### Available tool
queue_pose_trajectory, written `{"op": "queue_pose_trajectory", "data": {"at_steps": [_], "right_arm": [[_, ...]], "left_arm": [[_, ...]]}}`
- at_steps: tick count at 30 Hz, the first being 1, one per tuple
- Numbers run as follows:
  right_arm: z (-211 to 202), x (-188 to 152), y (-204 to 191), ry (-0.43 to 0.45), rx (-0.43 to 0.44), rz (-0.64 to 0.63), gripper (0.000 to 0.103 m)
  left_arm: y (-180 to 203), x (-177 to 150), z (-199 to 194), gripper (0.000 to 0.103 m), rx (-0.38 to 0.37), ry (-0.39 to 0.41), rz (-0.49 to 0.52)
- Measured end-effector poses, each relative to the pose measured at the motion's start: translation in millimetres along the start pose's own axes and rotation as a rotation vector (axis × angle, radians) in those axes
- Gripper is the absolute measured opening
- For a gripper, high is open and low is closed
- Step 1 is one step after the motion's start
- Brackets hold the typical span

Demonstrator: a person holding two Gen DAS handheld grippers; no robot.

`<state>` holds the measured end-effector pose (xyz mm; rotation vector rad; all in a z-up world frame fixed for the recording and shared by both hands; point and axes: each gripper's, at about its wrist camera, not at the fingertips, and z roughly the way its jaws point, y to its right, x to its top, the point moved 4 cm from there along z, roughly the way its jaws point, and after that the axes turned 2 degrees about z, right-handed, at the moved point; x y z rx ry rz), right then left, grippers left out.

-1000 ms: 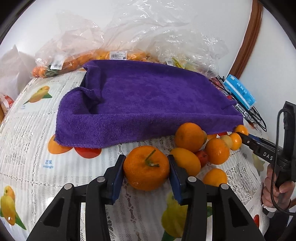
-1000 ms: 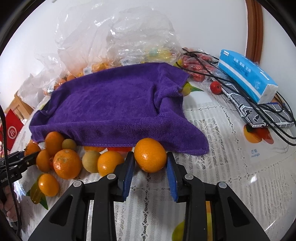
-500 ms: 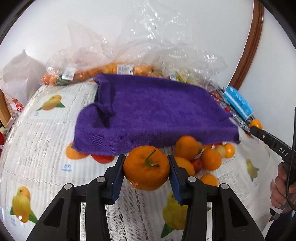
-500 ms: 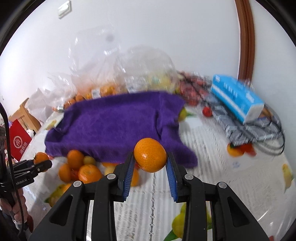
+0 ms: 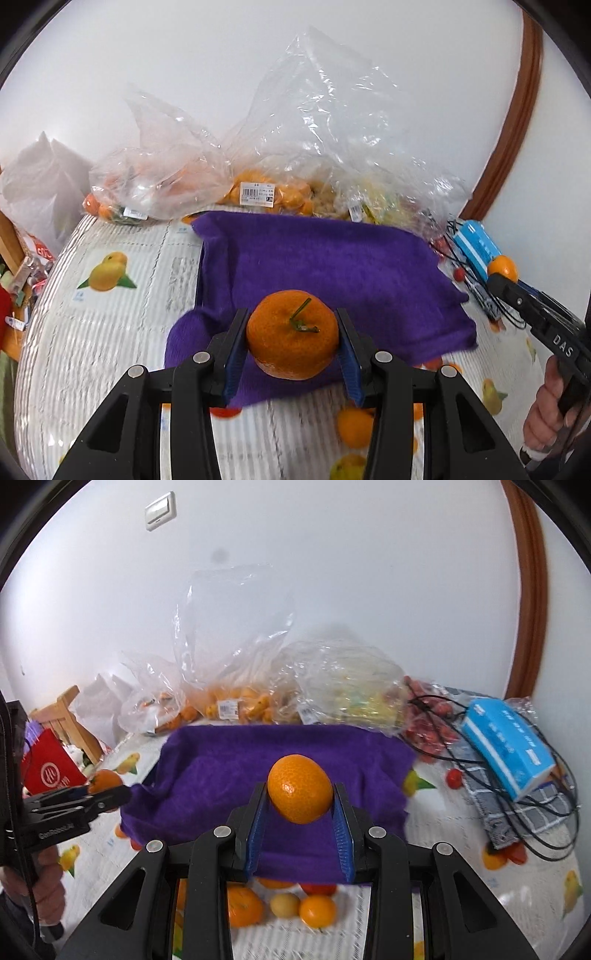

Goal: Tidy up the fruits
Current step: 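Lift both held fruits and carry them over the purple towel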

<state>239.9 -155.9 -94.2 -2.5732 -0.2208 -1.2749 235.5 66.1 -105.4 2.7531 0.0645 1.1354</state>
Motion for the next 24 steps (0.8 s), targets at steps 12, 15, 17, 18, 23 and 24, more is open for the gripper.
{"op": "queue_pose_trajectory", "data": {"at_steps": [12, 15, 17, 18, 23, 24], "right_arm": [[48, 13, 4, -0.022, 0.003, -0.024, 0.034], [67, -5, 11, -0.08, 0.03, -0.02, 0.034], [78, -15, 15, -0.119, 0.029, -0.015, 0.034], [82, -18, 17, -0.132, 0.028, -0.008, 0.034], [90, -26, 23, -0.168, 0.049, 0.052, 0.034], [90, -26, 23, -0.164, 0.04, 0.045, 0.034]], "left_arm": [[7, 9, 57, 0.042, -0.008, -0.007, 0.018], [4, -3, 71, 0.042, 0.018, -0.043, 0.035], [6, -7, 75, 0.042, 0.018, -0.057, 0.045], [6, -7, 75, 0.042, 0.015, -0.059, 0.045], [3, -8, 76, 0.042, -0.003, -0.06, 0.024], [1, -8, 76, 0.042, -0.003, -0.059, 0.019]]}}
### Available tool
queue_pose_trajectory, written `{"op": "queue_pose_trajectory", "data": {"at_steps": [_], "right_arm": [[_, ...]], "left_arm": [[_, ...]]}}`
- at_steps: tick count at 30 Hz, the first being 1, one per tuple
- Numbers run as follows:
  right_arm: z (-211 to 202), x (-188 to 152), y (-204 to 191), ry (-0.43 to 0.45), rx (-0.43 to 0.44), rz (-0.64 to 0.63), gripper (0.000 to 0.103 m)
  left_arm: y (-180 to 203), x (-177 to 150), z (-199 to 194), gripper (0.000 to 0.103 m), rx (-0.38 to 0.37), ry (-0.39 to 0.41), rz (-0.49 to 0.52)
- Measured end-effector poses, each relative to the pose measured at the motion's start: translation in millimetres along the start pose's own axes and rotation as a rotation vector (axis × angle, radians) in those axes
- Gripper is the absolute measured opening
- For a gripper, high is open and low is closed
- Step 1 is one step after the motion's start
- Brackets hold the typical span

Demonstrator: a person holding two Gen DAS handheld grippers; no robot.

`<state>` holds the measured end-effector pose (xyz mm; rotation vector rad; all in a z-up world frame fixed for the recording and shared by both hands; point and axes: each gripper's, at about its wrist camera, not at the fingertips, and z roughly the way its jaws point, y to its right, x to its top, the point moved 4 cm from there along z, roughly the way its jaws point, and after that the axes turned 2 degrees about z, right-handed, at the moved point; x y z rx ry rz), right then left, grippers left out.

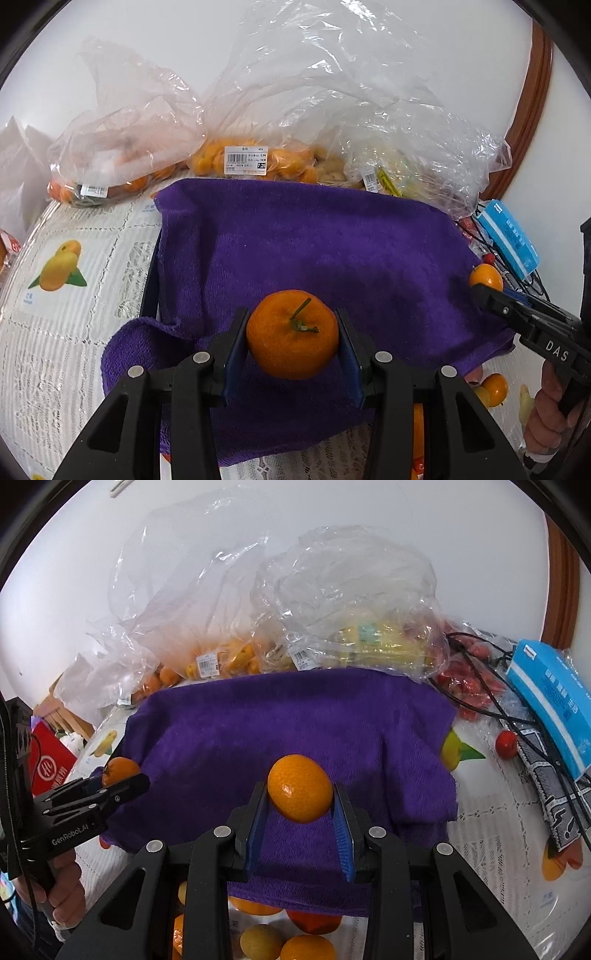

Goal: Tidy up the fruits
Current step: 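Lift both held fruits and carry them over the purple towel, then open both grippers to drop the fruits onto the purple towel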

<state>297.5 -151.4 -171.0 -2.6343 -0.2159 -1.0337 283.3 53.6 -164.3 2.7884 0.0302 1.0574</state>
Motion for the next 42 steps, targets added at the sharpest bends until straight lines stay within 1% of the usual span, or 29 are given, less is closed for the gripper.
{"op": "queue_pose_trajectory", "data": {"at_steps": [3, 6, 12, 22, 29, 33, 39, 42], "right_arm": [[-2, -1, -5, 0.011, -0.015, -0.022, 0.034], [0, -3, -11, 0.003, -0.019, -0.04, 0.034], [8, -7, -13, -0.024, -0.033, -0.055, 0.034], [16, -10, -7, -0.064, -0.05, -0.038, 0.034], [16, -11, -9, -0.069, -0.055, -0.05, 0.034], [14, -10, -8, -0.064, -0.076, -0.063, 0.034], [6, -7, -7, -0.047, -0.074, -0.059, 0.034], [1, -4, -6, -0.044, -0.066, -0.045, 0.036]], "left_arm": [[-2, -1, -3, 0.042, 0.005, 0.015, -0.007], [-3, -1, -3, 0.042, 0.014, 0.02, -0.01], [-5, -1, 3, 0.042, 0.022, 0.002, -0.027], [-3, -5, 6, 0.042, 0.033, -0.021, -0.019], [-5, -6, 8, 0.042, 0.04, -0.028, -0.022], [-5, -5, 9, 0.042, 0.042, -0.032, -0.019], [-6, -5, 7, 0.043, 0.048, -0.029, -0.018], [-6, -4, 3, 0.043, 0.05, -0.016, -0.018]]}}
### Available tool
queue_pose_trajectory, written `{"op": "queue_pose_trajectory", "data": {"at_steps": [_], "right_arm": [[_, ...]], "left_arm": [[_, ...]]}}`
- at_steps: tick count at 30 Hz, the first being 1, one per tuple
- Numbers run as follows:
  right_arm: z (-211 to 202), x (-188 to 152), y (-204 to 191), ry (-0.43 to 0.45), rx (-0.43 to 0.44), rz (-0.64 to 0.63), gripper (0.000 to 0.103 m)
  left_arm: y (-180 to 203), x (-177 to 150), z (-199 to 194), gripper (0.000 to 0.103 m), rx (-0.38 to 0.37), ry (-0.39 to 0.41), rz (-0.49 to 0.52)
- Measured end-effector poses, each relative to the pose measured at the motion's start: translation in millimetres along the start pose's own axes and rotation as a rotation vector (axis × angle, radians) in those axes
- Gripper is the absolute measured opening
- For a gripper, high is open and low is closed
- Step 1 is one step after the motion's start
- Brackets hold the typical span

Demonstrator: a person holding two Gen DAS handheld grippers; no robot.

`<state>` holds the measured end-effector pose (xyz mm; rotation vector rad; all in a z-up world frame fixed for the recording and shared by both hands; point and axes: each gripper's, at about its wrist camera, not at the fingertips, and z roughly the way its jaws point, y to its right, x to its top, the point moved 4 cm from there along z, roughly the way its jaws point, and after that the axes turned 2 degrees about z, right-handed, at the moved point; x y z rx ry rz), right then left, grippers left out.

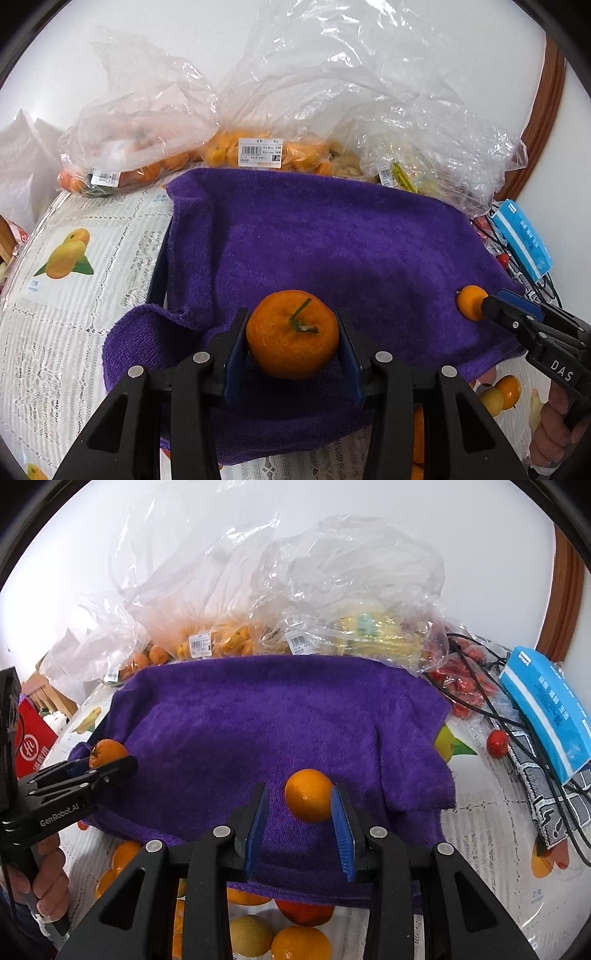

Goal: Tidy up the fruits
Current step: 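Open both grippers to drop the fruits onto the purple towel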

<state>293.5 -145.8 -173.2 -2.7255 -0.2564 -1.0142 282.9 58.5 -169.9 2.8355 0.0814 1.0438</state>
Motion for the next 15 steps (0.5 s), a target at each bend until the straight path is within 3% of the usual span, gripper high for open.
{"op": "queue_pose_trajectory", "data": {"at_steps": [5, 9, 15], "right_arm": [[-11, 3, 1, 0.034, -0.003, 0.007, 0.04], [-19, 6, 3, 0.053, -0.012, 0.021, 0.04], [-33, 8, 4, 0.102, -0.028, 0.014, 0.04]], "left_arm": [[0, 3, -12, 0.044, -0.001, 0.044, 0.0], [2, 8, -28, 0.053, -0.002, 0.093, 0.003], [7, 8, -34, 0.053, -0.001, 0.12, 0.02]]}}
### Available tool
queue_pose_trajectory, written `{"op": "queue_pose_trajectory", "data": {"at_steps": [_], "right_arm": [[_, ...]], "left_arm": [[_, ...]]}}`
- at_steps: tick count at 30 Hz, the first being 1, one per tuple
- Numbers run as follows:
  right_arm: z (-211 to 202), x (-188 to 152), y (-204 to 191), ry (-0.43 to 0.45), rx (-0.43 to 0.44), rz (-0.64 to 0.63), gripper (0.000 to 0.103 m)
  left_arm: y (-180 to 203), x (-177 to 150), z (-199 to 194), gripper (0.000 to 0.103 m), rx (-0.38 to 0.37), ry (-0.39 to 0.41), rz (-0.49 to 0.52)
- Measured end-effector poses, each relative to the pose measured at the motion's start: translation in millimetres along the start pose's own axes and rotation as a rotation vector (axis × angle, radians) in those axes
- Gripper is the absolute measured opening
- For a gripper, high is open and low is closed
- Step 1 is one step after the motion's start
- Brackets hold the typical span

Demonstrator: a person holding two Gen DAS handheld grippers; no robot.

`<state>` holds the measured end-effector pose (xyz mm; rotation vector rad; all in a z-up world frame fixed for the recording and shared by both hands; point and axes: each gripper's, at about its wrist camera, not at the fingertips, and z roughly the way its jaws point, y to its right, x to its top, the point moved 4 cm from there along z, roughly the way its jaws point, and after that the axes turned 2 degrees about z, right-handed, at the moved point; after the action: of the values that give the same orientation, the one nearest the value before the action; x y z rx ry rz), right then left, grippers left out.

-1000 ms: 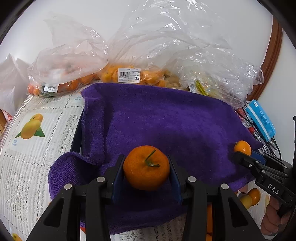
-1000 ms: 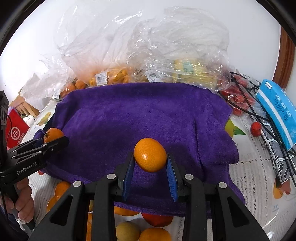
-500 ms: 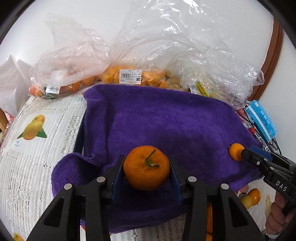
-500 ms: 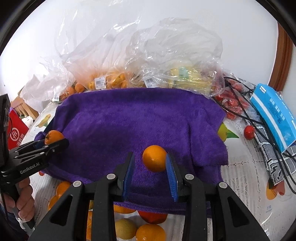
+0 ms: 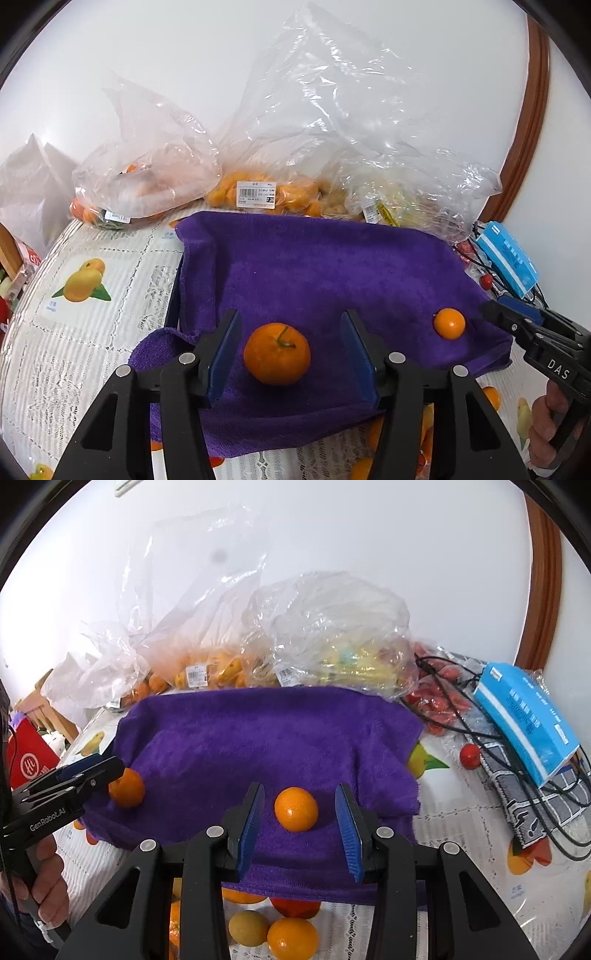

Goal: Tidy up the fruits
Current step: 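Open both grippers to drop the fruits onto the purple towel, then close the right gripper on a round orange while the left grasps an oval orange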

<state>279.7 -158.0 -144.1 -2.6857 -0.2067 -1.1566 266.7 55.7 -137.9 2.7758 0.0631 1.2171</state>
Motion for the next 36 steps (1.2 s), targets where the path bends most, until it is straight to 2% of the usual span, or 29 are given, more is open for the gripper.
{"op": "queue_pose_trajectory", "data": {"at_steps": [4, 9, 11, 13, 21, 28, 31, 36], "right_arm": [[-13, -2, -6, 0.041, -0.025, -0.037, 0.04], [-29, -10, -9, 0.073, 0.007, -0.024, 0.04], [-32, -19, -4, 0.06, 0.033, 0.017, 0.041], [-33, -28, 0, 0.039, 0.041, 0.05, 0.041], [-56, -59, 9, -0.011, -0.002, 0.121, 0.041], [-73, -81, 10, 0.002, -0.03, 0.12, 0.041], [-69, -92, 9, -0.022, -0.021, 0.122, 0.041], [-59, -97, 0, -0.033, -0.015, 0.097, 0.039]], "left_arm": [[9, -1, -6, 0.053, 0.003, 0.029, 0.038], [19, -1, -16, 0.053, 0.011, 0.057, 0.078], [20, -1, -19, 0.052, 0.005, 0.061, 0.072], [21, -2, -21, 0.052, -0.031, 0.047, 0.064], [21, -14, -36, 0.053, -0.063, 0.023, 0.062], [-5, -32, -56, 0.053, -0.074, 0.042, 0.015], [-13, -42, -59, 0.053, -0.078, 0.011, -0.001], [-21, -51, -69, 0.053, -0.085, 0.023, -0.01]]}}
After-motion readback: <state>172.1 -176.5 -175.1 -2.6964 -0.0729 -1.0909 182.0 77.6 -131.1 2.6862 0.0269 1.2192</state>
